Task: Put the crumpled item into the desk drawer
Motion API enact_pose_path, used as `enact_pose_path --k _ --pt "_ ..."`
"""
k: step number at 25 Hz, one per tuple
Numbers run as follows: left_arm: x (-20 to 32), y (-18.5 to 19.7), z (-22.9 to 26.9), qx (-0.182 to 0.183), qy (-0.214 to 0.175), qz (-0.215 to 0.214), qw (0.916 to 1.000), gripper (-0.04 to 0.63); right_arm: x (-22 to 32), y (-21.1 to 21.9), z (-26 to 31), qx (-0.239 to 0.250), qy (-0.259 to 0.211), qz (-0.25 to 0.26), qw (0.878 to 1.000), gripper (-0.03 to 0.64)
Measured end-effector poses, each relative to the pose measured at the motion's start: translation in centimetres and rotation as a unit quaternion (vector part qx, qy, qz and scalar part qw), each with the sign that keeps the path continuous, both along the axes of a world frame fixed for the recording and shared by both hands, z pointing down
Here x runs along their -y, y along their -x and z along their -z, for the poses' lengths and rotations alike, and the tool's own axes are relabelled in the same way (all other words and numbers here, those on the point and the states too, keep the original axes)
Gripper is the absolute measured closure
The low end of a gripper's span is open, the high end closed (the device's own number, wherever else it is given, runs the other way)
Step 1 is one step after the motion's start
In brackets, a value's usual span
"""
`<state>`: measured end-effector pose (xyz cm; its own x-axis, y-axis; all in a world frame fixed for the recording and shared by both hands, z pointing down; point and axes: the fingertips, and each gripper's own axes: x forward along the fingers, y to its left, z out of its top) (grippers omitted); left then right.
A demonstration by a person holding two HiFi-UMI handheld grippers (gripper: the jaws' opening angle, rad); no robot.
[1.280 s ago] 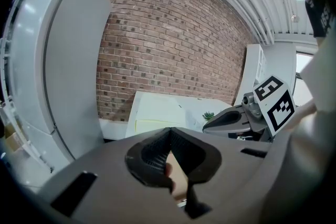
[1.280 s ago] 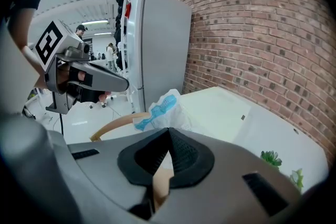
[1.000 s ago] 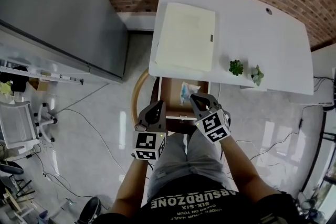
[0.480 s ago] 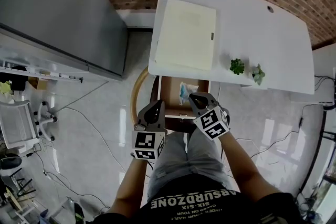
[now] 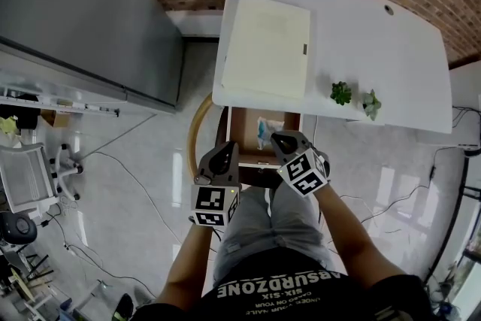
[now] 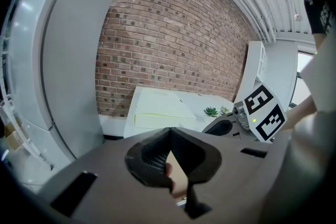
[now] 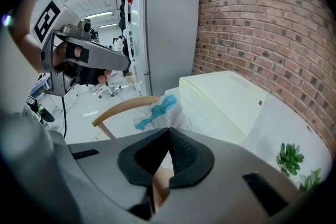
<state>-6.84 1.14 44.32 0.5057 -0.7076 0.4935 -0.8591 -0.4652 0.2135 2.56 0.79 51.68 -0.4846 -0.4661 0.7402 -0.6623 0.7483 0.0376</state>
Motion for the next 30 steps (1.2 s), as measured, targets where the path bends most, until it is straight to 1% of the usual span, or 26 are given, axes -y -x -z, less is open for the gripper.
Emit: enact_pose_path --k 9,15,30 --pt "0.7 -0.7 -0.9 -0.002 0.006 -0.001 1.0000 0.591 0.6 -0.1 -1.0 -0.010 0.006 0.018 1.000 0.618" --pt "1.5 -1.4 -1.3 -0.003 0.007 -0.009 0.9999 0.591 0.9 -0.3 -1.5 -0.015 0.010 0.024 1.000 0.618" --pt "2.2 -2.5 -3.4 -0.004 0.015 -0.012 0.9998 0.591 1.0 -0.8 -3.8 -0.026 0.023 0.040 0.999 0.618"
